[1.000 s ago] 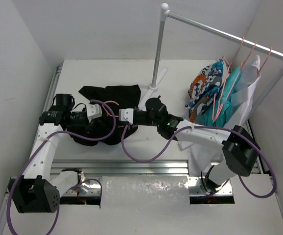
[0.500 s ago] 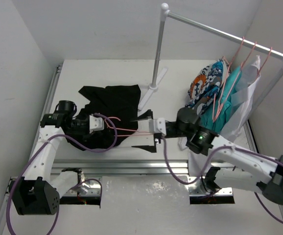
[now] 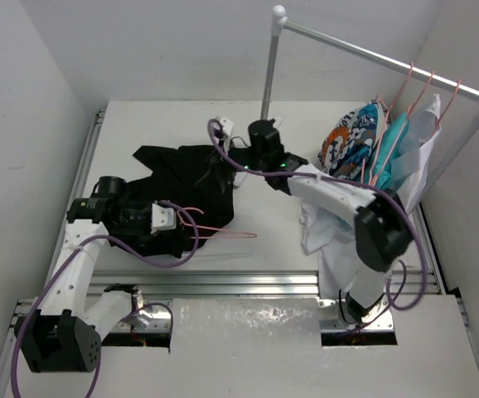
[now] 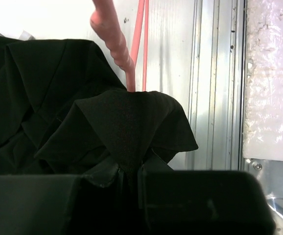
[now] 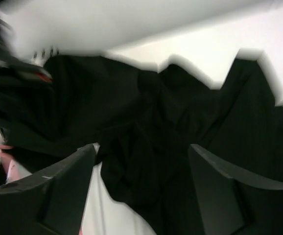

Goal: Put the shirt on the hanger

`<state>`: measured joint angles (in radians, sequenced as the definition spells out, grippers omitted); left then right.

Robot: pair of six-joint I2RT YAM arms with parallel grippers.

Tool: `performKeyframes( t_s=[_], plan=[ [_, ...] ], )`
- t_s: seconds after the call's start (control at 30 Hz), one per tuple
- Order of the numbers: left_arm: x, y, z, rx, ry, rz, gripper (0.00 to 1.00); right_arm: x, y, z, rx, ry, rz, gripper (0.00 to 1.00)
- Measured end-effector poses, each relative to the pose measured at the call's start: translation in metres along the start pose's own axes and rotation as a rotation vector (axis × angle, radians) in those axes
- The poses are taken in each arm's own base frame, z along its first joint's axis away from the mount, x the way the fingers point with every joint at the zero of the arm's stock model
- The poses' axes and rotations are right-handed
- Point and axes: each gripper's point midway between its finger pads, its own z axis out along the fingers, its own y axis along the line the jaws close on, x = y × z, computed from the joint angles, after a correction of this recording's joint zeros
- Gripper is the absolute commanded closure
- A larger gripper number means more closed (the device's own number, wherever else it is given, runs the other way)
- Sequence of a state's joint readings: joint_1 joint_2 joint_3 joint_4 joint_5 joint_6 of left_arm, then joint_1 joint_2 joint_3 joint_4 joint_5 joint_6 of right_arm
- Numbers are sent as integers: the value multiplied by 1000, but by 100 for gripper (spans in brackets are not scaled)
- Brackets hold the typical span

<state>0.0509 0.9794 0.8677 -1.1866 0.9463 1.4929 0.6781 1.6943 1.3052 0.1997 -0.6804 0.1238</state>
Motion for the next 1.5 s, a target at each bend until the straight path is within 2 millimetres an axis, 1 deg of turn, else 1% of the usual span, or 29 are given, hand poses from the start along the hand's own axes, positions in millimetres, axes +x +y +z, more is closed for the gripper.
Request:
performKeyframes(
  t_s=[0.03, 0.13, 0.23, 0.3, 0.4, 0.5, 0.63, 0.7, 0.8, 0.87, 0.9, 0.93, 0.97, 1.0, 1.1, 1.13, 1.2, 1.23, 1.27, 1.3, 1.33, 1.4, 1.47, 1.5],
  plan=[
    [0, -1, -1, -2, 4, 3, 100, 20, -7, 11, -9, 38, 50, 20],
    [2, -2, -2, -2, 17, 1, 100, 74, -18, 30, -27, 147, 165, 18],
    [4, -2, -2, -3, 26, 0, 100, 115, -25, 45, -45, 236, 243, 15],
    [4, -1, -2, -3, 29, -1, 100, 132, -30, 55, -63, 283, 285, 15],
    [4, 1, -2, -2, 28, -3, 100, 148, -33, 67, -96, 321, 317, 15],
    [3, 6, -3, -8, 27, 1, 100, 162, -25, 67, -130, 358, 336, 17],
    [-1, 11, -3, -18, 21, 9, 100, 176, -12, 70, -175, 396, 336, 20],
    [-3, 14, -4, -23, 17, 15, 100, 185, -6, 73, -192, 416, 327, 24],
    [-9, 18, -6, -33, 8, 28, 100, 202, 3, 78, -215, 449, 332, 40],
    [-13, 20, -8, -39, -4, 36, 100, 216, 7, 82, -220, 468, 353, 44],
    [-16, 21, -8, -42, -12, 37, 100, 221, 9, 84, -222, 473, 361, 49],
    [-17, 22, -9, -42, -16, 37, 100, 226, 10, 85, -221, 477, 369, 57],
    [-19, 23, -9, -45, -22, 37, 100, 228, 10, 87, -220, 475, 375, 71],
    [-20, 23, -9, -46, -26, 37, 100, 230, 10, 87, -218, 471, 381, 100],
    [-22, 24, -9, -50, -33, 36, 100, 231, 4, 86, -175, 458, 394, 100],
    [-22, 25, -9, -52, -33, 34, 100, 233, 1, 81, -144, 456, 401, 100],
    [-21, 26, -10, -59, -32, 27, 100, 236, -9, 57, -43, 463, 429, 100],
    [-21, 27, -11, -64, -32, 22, 100, 234, -14, 41, 13, 467, 453, 100],
    [-20, 29, -12, -73, -30, 13, 100, 227, -23, 25, 78, 456, 466, 100],
    [-20, 32, -13, -89, -28, 1, 100, 217, -35, 12, 139, 433, 466, 100],
    [-19, 37, -15, -109, -22, -9, 100, 202, -44, -2, 194, 401, 458, 100],
    [-16, 50, -18, -160, -9, -18, 100, 164, -61, -25, 295, 320, 403, 100],
    [-16, 62, -21, -204, 2, -27, 100, 122, -69, -42, 374, 240, 333, 100],
    [-15, 68, -23, -228, 7, -34, 100, 104, -72, -48, 406, 207, 301, 100]
  ],
)
